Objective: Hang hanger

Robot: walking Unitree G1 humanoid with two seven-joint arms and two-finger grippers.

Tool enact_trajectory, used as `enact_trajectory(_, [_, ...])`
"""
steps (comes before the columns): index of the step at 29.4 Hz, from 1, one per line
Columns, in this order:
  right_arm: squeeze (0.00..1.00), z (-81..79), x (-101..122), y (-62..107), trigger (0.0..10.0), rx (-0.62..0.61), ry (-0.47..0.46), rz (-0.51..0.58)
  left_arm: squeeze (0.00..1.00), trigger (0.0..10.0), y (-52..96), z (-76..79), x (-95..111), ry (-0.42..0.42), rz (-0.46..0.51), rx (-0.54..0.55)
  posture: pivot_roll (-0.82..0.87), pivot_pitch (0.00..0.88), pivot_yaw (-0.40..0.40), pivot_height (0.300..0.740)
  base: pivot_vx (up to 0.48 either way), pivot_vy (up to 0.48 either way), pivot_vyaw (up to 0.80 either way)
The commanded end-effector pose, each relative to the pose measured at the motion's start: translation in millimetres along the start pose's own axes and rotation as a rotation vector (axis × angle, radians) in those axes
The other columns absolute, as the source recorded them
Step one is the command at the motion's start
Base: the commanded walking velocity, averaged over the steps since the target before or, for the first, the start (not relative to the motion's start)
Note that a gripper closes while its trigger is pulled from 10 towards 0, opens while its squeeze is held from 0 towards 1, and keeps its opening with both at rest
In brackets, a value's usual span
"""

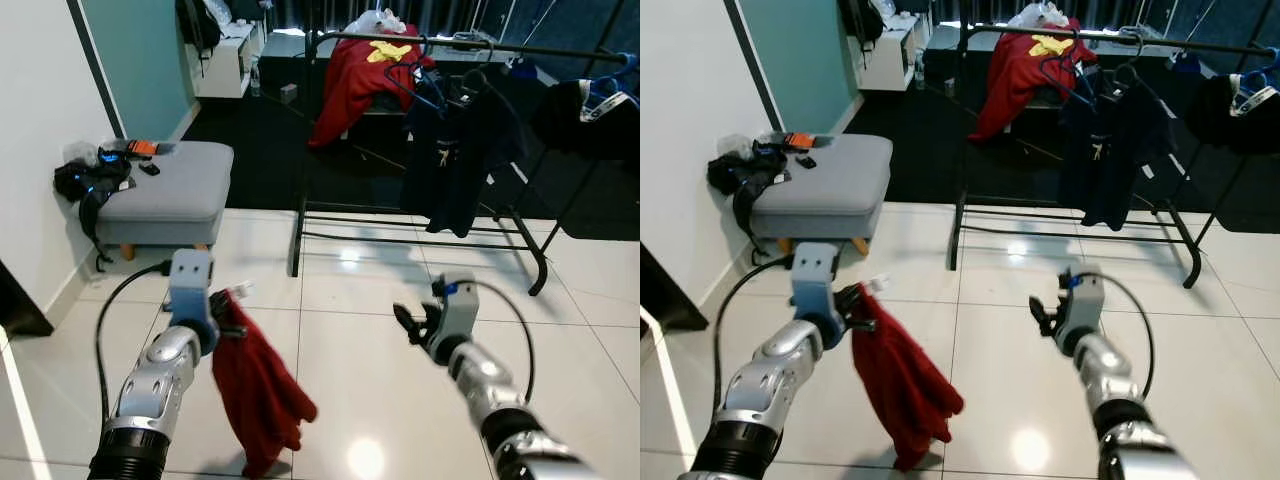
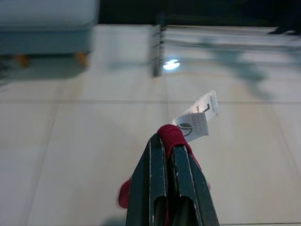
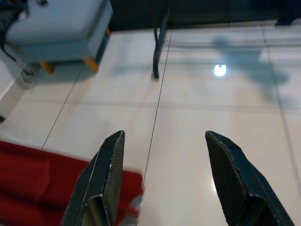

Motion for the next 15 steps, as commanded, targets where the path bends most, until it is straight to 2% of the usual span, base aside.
enact_trajectory(1, [0.00,-7.3,0,0.0,10.0,-0.004,0.058,-0.001,0.00,10.0,-0.5,-5.6,-15,-0.047,-0.073,0.078,0.06,0.036,0.009,0.740,0.000,0.000,0.00])
enact_trajectory(3, [0.00,-15.9,-2,1.8,10.0,0.029,0.066,0.017,0.00,10.0,0.4,-5.7,-27,0.009,-0.121,0.121,0.06,0.037,0.004,0.740,0.000,0.000,0.00])
enact_trajectory(4, [0.00,-18.5,-3,2.7,10.0,0.038,0.061,0.029,0.00,10.0,2.1,-3.7,-32,0.072,-0.121,0.112,0.07,0.037,-0.003,0.740,0.000,0.000,0.00])
enact_trajectory(5, [0.00,-18.5,-3,2.7,10.0,0.038,0.061,0.029,0.00,10.0,2.1,-3.7,-32,0.072,-0.121,0.112,0.07,0.037,-0.003,0.740,0.000,0.000,0.00])
enact_trajectory(6, [0.00,-19.7,-4,3.1,10.0,0.039,0.058,0.034,0.00,10.0,3.3,-2.2,-34,0.112,-0.120,0.104,0.07,0.037,-0.003,0.740,0.000,0.000,0.00])
enact_trajectory(9, [0.00,-21.4,-5,3.4,10.0,0.038,0.051,0.043,0.00,10.0,4.8,-0.8,-37,0.110,-0.123,0.110,0.07,0.034,-0.008,0.740,0.000,0.000,0.00])
enact_trajectory(10, [0.00,-23.4,-4,3.9,10.0,0.029,0.044,0.062,0.00,10.0,6.7,4.1,-36,0.113,-0.101,0.076,0.07,0.032,-0.007,0.740,0.000,0.000,0.00])
enact_trajectory(11, [0.00,-25.6,-2,3.8,10.0,0.017,0.031,0.080,0.00,10.0,9.6,7.9,-31,0.084,-0.044,0.052,0.08,0.028,-0.008,0.740,0.000,0.000,0.00])
enact_trajectory(12, [0.00,-25.6,-2,3.8,10.0,0.017,0.031,0.080,0.00,10.0,9.6,7.9,-31,0.084,-0.044,0.052,0.08,0.028,-0.008,0.740,0.000,0.000,0.00])
enact_trajectory(13, [0.00,-28.2,2,3.2,10.0,-0.002,0.017,0.103,0.00,10.0,13.1,12.9,-26,0.037,0.008,0.020,0.08,0.025,-0.010,0.740,0.000,0.000,0.00])
enact_trajectory(15, [0.00,-30.1,4,2.5,10.0,-0.008,0.003,0.108,0.00,10.0,13.3,13.9,-24,0.012,0.017,0.026,0.09,0.022,-0.014,0.740,0.000,0.000,0.00])
Point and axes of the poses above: a point about 5 cm out from each wrist's last joint towards the gripper, its own y axis pointing back from the gripper into the wrist, its own x axis along the axis of the wrist's last joint, z = x × y, the point moved 1 cm from there along -y, pointing out of the wrist towards the gripper, and after that the axes turned 1 degree about -y, right-handed, at the moved point
